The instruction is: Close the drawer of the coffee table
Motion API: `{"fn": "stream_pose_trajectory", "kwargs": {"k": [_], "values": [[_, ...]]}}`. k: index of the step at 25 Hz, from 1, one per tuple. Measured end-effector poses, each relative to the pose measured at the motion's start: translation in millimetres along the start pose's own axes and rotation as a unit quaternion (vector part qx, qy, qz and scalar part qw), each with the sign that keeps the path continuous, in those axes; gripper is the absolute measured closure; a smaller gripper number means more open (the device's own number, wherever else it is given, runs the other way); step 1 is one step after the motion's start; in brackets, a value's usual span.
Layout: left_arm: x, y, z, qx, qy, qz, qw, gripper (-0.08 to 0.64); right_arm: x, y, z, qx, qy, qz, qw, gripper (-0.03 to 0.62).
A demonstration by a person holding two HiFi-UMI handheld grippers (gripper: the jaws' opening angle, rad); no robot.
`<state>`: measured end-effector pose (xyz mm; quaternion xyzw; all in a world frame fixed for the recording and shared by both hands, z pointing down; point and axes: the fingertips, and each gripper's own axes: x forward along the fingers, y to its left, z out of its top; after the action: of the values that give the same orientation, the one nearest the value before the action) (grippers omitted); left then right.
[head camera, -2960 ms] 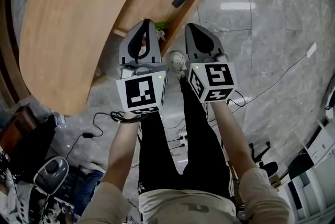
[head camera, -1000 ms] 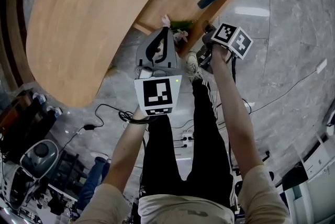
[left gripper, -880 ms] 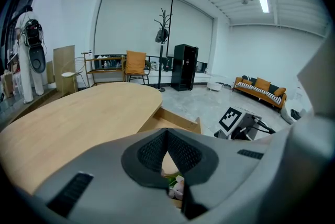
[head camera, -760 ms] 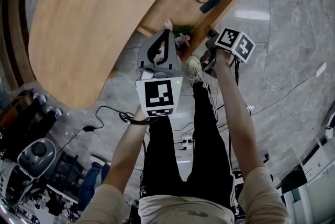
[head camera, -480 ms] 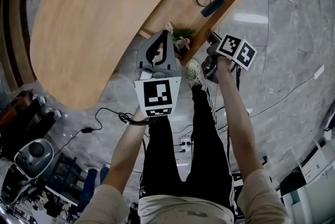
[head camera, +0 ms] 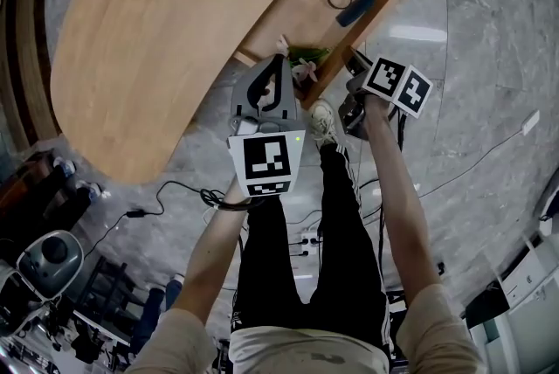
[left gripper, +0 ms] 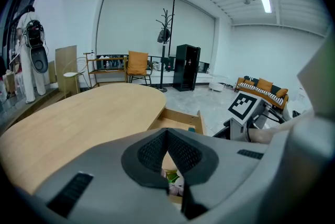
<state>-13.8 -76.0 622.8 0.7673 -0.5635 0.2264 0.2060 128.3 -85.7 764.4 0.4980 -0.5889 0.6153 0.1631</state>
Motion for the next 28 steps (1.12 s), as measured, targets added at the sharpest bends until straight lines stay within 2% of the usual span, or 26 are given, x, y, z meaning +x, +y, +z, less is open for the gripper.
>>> {"fn": "stream_pose_trajectory", "kwargs": {"k": [6,11,14,16,20,23,28], "values": [[-0.6,6.4,-2.6,-0.005,0.006,0.005,1.0,0.552,14.4,42.1,-6.0,-0.026,0.012,0.038,0.999,0.501],[-2.9,11.4,-5.6,-0.002,0.006,0.008,0.9999,0.552,23.4,55.0,-2.7,-0.044,0.0,0.065,0.997,0.497],[-4.1,16.9,-12.0,-0.005,0.01,0.014,0.9998,0.552,25.8,58.6,-4.4,-0.097,0.013,0.082,0.992,0.495],[-4.3,20.0,-16.0,-0.008,0.012,0.019,0.9997,0.552,26.5,60.6,-6.8,-0.146,0.028,0.094,0.985,0.489],[-3.9,23.3,-19.6,-0.017,0.015,0.026,0.9994,0.552,27.1,66.1,-11.4,-0.262,0.057,0.112,0.957,0.464],[-2.3,22.3,-18.4,-0.015,0.016,0.024,0.9995,0.552,27.8,71.6,-12.3,-0.342,0.081,0.127,0.928,0.449],[0.3,17.2,-17.5,-0.007,0.019,0.015,0.9997,0.552,25.0,67.2,-16.6,-0.443,0.127,0.137,0.877,0.439]]}}
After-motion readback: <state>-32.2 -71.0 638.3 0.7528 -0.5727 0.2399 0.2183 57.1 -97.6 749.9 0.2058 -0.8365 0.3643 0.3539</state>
